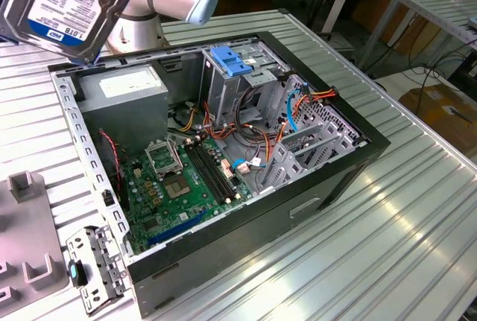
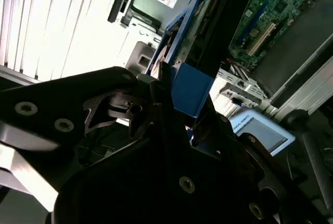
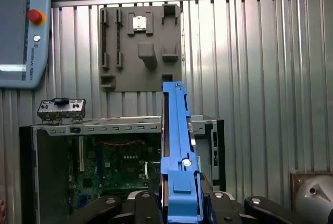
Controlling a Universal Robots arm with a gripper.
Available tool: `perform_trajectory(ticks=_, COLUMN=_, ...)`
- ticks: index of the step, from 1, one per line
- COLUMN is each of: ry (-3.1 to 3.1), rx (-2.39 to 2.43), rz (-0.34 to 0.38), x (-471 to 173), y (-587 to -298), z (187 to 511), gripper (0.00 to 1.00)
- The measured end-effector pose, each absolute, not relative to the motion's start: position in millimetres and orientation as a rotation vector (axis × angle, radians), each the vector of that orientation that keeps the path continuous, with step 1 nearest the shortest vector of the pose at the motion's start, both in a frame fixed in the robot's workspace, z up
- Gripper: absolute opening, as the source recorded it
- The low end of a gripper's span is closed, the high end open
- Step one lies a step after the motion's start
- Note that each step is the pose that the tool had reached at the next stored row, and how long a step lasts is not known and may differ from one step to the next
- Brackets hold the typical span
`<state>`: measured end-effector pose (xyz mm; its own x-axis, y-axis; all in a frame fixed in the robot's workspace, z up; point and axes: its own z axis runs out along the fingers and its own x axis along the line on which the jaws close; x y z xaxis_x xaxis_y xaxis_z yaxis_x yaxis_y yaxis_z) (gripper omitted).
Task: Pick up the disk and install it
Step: 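Pick up the disk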
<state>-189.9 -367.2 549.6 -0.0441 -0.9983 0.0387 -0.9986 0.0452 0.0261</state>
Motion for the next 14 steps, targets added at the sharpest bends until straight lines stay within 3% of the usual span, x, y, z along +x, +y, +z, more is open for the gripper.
perform_trajectory(ticks=6, ry=-2.236, rx=2.138, rz=0.010, x=-157.9, y=-400.1, z=548.9, gripper=0.37)
perform_trajectory(ticks=14, ry=-2.235, rx=2.137, rz=0.007, x=-121.3, y=-410.4, z=548.5, gripper=0.37)
